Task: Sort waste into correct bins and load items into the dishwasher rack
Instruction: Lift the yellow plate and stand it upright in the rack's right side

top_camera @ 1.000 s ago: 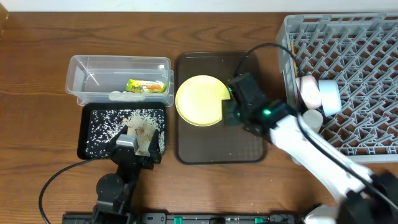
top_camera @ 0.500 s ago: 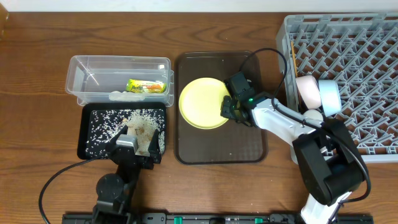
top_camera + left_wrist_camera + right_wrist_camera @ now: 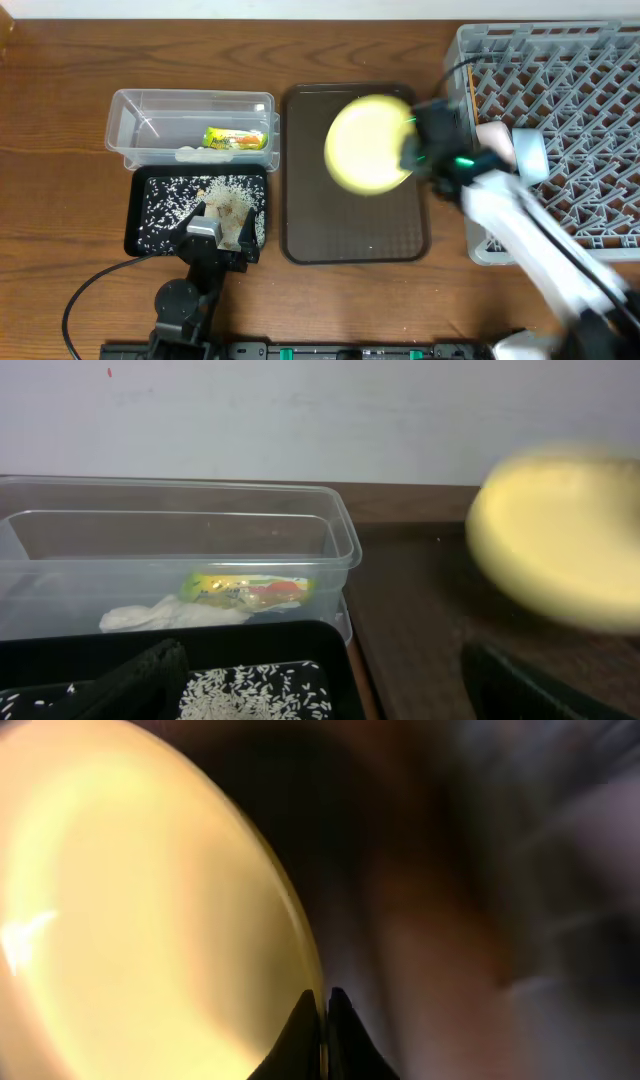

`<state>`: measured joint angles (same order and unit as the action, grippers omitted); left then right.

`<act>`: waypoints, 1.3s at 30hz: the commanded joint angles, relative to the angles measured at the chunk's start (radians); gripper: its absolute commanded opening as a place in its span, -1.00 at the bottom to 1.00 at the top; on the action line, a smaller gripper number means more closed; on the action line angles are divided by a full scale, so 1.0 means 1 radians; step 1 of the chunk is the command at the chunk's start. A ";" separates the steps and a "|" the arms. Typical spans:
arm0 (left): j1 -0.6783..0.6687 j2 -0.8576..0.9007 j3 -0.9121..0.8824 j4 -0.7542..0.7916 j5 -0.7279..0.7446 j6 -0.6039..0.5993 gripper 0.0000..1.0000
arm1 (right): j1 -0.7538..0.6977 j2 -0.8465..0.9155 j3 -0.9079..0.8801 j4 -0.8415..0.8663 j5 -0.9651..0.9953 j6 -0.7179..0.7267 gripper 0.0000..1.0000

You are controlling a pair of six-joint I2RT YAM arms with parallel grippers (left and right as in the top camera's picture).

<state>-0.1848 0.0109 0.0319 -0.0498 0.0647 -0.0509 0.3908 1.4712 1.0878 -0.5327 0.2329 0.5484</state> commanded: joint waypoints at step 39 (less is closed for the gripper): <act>0.005 -0.007 -0.028 -0.014 0.003 0.010 0.79 | -0.377 0.117 0.011 0.323 0.829 -0.907 -0.74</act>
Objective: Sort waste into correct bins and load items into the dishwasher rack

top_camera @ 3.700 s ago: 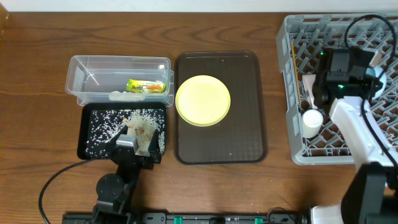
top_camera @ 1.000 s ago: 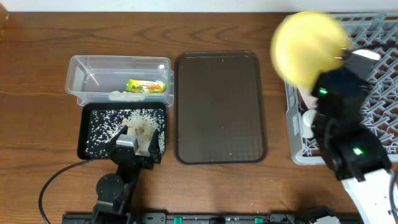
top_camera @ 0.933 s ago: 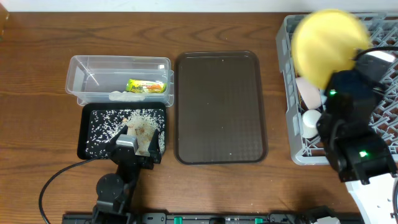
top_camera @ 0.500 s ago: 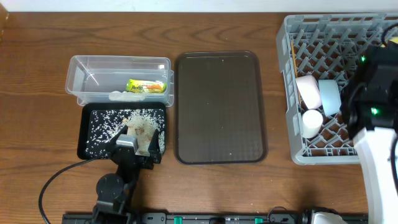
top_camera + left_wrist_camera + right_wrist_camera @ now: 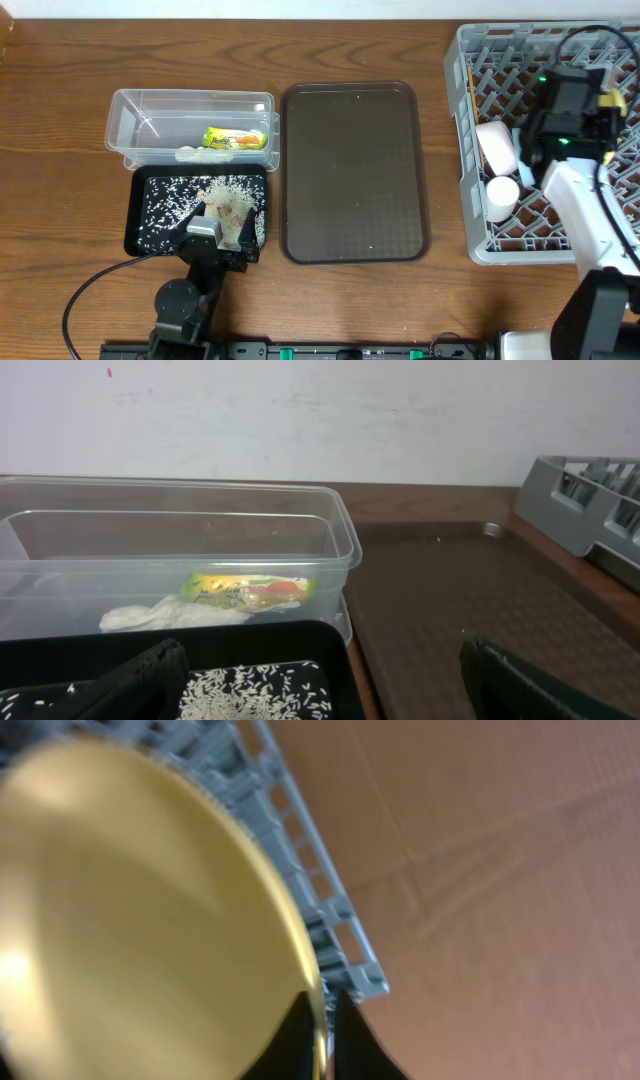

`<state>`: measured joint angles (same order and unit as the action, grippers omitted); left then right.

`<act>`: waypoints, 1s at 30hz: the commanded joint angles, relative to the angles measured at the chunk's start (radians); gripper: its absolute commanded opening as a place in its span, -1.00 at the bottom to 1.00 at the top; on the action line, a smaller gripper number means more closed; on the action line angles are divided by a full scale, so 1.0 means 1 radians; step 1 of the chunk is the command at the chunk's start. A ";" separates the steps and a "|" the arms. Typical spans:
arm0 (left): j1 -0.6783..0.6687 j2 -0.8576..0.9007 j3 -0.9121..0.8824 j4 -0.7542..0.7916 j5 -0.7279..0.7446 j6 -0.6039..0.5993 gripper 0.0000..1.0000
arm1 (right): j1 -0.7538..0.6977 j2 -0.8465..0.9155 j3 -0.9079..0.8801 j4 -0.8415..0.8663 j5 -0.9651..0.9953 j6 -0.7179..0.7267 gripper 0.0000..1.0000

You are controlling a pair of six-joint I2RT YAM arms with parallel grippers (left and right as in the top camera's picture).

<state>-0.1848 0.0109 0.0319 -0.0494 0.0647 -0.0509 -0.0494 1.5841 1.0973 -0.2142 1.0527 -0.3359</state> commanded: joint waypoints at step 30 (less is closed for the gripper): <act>0.005 -0.007 -0.028 -0.014 0.003 0.010 0.79 | 0.578 -0.549 0.001 -0.454 -1.424 0.751 0.99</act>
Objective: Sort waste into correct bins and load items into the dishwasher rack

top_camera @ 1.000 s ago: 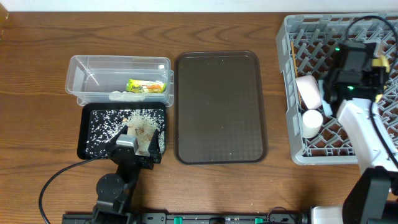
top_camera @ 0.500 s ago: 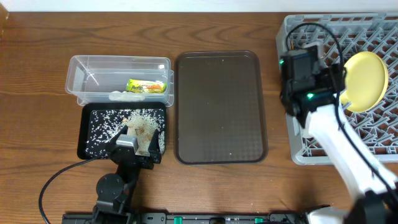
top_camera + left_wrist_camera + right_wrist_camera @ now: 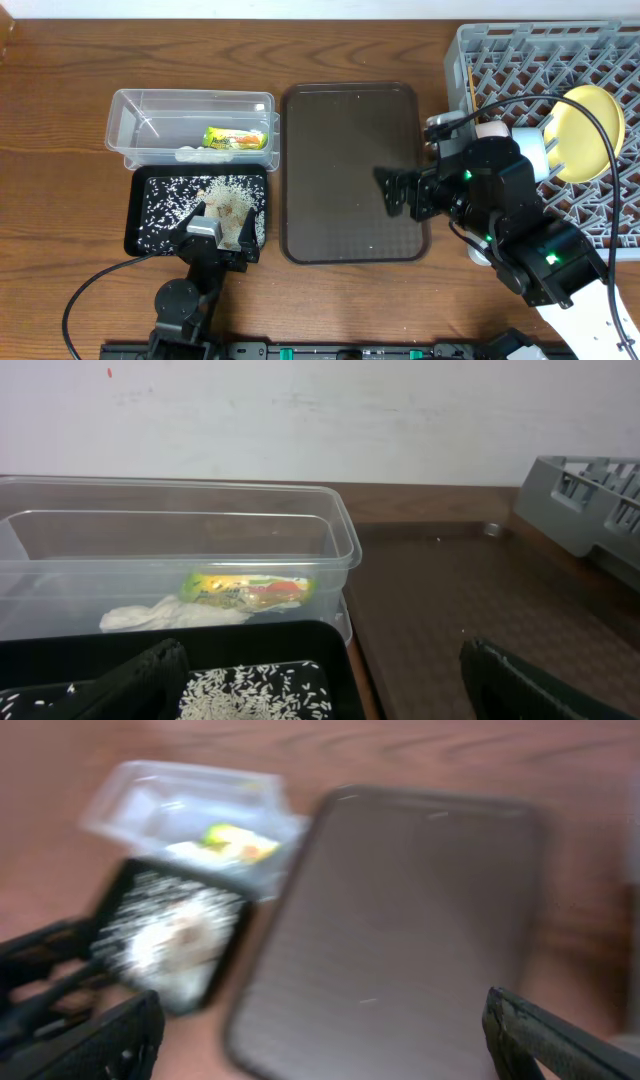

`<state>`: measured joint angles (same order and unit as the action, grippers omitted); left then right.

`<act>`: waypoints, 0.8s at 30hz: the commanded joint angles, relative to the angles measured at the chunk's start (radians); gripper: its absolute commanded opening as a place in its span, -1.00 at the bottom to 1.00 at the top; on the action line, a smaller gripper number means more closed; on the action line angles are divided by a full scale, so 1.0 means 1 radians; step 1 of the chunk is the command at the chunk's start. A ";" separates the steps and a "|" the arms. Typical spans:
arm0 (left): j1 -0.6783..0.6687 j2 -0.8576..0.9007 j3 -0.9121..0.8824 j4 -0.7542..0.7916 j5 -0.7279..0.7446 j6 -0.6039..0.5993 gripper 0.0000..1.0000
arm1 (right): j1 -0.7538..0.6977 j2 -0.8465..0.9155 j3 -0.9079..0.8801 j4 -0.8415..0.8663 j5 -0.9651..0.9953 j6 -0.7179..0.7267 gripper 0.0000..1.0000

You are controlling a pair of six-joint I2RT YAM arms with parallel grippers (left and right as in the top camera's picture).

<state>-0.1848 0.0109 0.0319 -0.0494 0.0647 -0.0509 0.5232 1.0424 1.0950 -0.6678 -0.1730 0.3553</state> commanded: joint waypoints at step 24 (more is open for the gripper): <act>0.005 -0.007 -0.028 -0.014 0.003 0.010 0.79 | -0.261 -0.500 -0.111 -0.165 0.105 -0.385 0.99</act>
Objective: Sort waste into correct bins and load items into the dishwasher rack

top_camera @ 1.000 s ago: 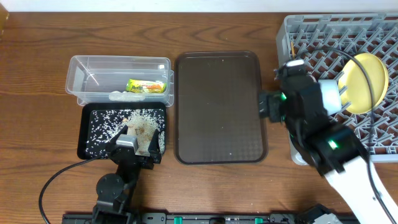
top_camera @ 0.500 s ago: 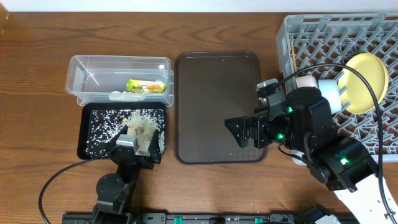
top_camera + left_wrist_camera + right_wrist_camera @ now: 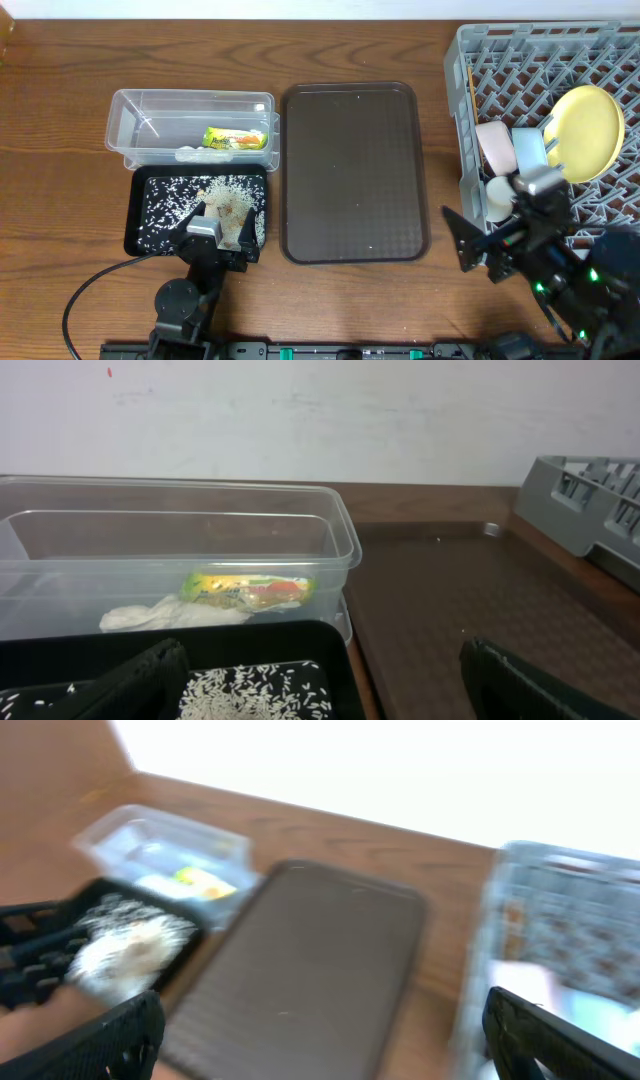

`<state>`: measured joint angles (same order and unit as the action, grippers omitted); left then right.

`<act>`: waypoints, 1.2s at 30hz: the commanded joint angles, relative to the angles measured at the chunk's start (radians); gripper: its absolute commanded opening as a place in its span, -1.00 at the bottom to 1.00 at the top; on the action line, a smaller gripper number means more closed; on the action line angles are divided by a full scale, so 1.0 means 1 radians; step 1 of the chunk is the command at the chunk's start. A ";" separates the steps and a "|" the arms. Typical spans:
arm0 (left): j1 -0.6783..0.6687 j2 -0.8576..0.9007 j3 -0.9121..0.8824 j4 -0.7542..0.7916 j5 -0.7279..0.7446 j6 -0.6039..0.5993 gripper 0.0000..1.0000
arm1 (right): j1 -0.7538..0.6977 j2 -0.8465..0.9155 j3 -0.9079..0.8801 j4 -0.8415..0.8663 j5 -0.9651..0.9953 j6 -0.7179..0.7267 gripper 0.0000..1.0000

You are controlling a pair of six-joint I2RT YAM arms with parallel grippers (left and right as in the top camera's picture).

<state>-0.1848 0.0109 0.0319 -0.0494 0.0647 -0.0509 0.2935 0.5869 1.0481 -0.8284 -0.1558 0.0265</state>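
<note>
The yellow plate (image 3: 585, 132) stands on edge in the grey dishwasher rack (image 3: 560, 55), next to pale cups (image 3: 497, 148). My right gripper (image 3: 472, 248) is open and holds nothing, low at the table's front right, by the rack's front left corner. Its wrist view is blurred and looks out over the brown tray (image 3: 310, 950) between its fingers (image 3: 85, 1040). My left gripper (image 3: 222, 228) sits open over the black bin (image 3: 150, 232) of rice. The clear bin (image 3: 180, 545) holds a yellow-green wrapper (image 3: 250, 588) and a white tissue (image 3: 150, 616).
The brown tray (image 3: 350, 170) lies bare between the bins and the rack. The rack fills the right side up to the table's back edge. A black cable (image 3: 95, 285) runs from the left arm across the front left.
My right gripper was open over the tray's right edge; now it is nearer the table's front, right of the tray. The plate stays in the rack. The left arm has not moved.
My right gripper held the yellow plate over the tray. Then it was over the rack, still shut on the plate. After that the plate stood in the rack and the gripper was open by the tray. Now the gripper is at the front right.
</note>
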 commanded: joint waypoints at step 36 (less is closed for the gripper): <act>0.005 -0.007 -0.028 -0.014 0.003 0.010 0.79 | -0.055 -0.581 -1.043 0.764 0.054 -0.084 0.99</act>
<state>-0.1848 0.0109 0.0319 -0.0494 0.0647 -0.0509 0.2497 0.0120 0.0082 -0.0624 -0.1001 -0.0422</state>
